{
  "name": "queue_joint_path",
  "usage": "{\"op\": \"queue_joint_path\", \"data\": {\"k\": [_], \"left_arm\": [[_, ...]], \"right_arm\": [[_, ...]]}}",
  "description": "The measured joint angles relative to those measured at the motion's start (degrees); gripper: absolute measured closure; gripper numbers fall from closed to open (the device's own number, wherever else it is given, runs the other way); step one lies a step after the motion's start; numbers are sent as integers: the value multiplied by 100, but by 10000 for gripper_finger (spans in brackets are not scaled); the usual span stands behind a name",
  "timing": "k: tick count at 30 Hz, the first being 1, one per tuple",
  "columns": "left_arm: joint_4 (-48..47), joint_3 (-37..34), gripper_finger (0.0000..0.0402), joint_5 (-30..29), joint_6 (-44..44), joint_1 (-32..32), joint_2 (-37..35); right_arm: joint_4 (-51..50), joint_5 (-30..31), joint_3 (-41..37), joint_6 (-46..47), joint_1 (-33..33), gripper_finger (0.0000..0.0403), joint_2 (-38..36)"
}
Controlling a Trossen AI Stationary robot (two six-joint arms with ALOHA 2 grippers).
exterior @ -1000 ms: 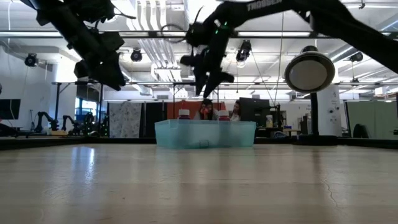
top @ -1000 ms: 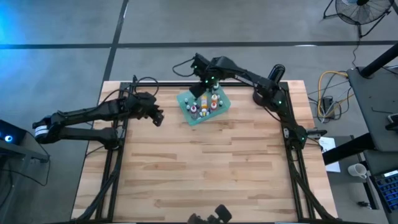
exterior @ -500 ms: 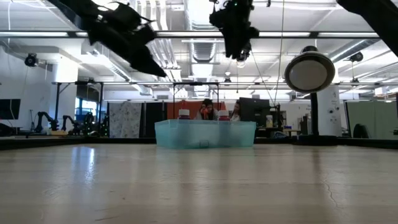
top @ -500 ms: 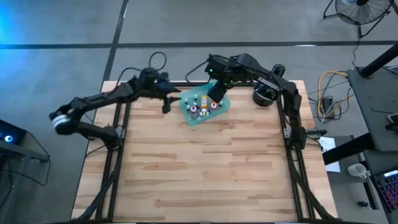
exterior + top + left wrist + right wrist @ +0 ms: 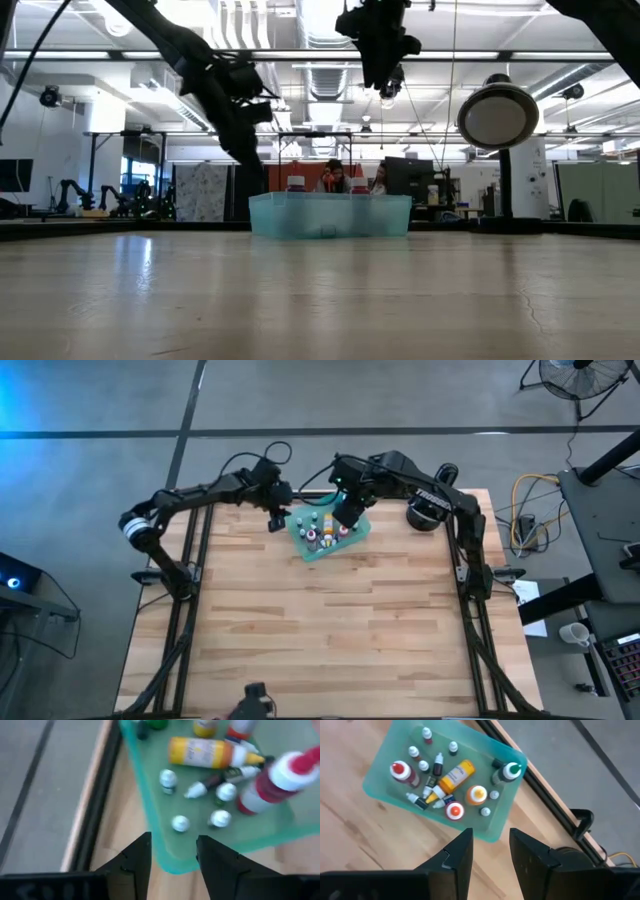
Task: Pick & Place food coloring
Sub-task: Put the orange big food coloring into the green bin
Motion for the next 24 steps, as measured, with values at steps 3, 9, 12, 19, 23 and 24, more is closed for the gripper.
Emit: {"op": "queue_joint_path", "data": {"k": [3, 9, 12, 19, 23, 24], "left_arm": [[242, -28, 273, 119, -297, 197, -8], [262, -33, 273, 381, -460, 296, 293], [143, -39, 273, 364, -460, 257, 458], [151, -39, 273, 286, -631, 253, 627], [186, -36, 273, 236, -712, 249, 749], [190, -33, 273, 235, -776, 249, 785]], "right_arm": [[26, -10, -29, 143, 28, 284, 1], [75, -2, -146, 225, 36, 290, 2], [80, -8, -267, 258, 58, 291, 1], [80, -5, -555, 283, 88, 286, 2], [109, -8, -708, 304, 90, 291, 2], [117, -7, -734, 315, 89, 292, 2]]}}
